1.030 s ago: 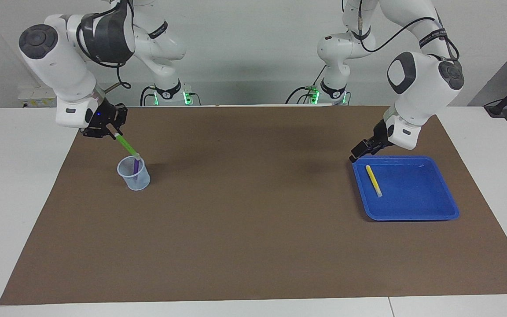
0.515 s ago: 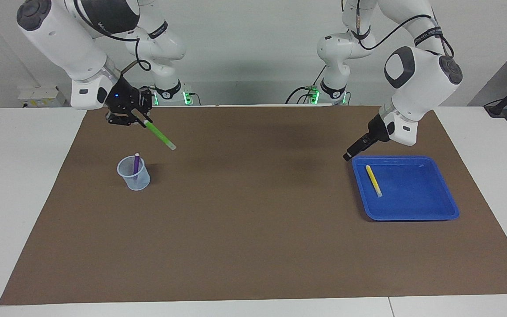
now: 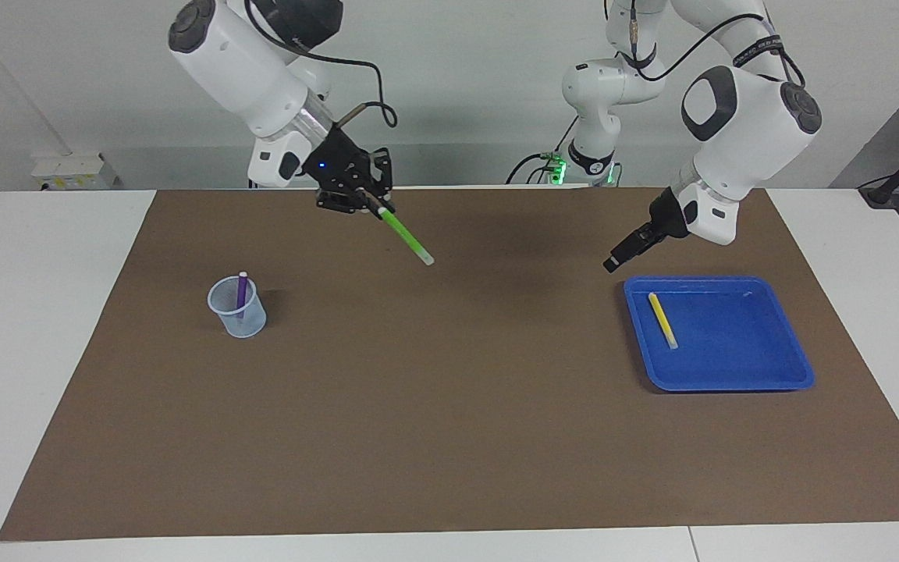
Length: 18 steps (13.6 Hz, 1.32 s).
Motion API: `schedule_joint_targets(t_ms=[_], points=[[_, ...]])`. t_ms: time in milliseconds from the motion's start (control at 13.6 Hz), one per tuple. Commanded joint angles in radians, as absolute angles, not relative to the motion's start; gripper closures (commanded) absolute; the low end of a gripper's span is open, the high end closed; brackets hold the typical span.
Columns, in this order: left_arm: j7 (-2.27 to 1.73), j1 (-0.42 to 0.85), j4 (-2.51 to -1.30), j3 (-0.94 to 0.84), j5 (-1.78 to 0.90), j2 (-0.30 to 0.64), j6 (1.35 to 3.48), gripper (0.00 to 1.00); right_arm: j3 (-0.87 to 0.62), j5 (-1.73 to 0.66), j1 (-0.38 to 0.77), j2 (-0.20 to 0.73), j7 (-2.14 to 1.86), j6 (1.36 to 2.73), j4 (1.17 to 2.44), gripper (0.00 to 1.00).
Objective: Right arm passes pens to left for tray arrangement
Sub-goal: 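Carry the green pen toward the left gripper while the left gripper approaches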
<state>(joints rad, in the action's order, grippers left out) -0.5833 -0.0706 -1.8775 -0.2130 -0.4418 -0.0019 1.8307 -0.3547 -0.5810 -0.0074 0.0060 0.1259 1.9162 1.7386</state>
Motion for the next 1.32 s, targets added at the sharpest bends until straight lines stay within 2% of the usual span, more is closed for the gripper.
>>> schedule_joint_targets(t_ms=[0,368,588,736,1030,1250], points=[[-0.694,-0.066,-1.923,-0.207,-0.515,-0.058,1.813,0.00,-0.351,-0.659,0.053,-0.032,0.250,2.070,1.833,1.00],[-1.040,-0.045,-1.963,-0.212,-0.646,-0.083,1.954,0.00,-0.351,-0.787,0.171,0.017,0.325,2.304,1.875,1.00],[-1.263,0.075,-2.038,-0.210,-0.663,-0.100,2.173,0.00,-0.351,-0.813,0.250,0.043,0.425,2.426,1.876,1.00],[-1.311,0.123,-2.048,-0.210,-0.663,-0.100,2.220,0.00,-0.351,-0.813,0.259,0.058,0.426,2.441,1.879,1.00],[-1.316,0.135,-2.045,-0.212,-0.663,-0.100,2.218,0.00,-0.351,-0.813,0.259,0.060,0.428,2.439,1.879,1.00],[-1.362,0.188,-2.057,-0.210,-0.663,-0.100,2.255,0.03,-0.351,-0.813,0.259,0.060,0.428,2.436,1.879,1.00]])
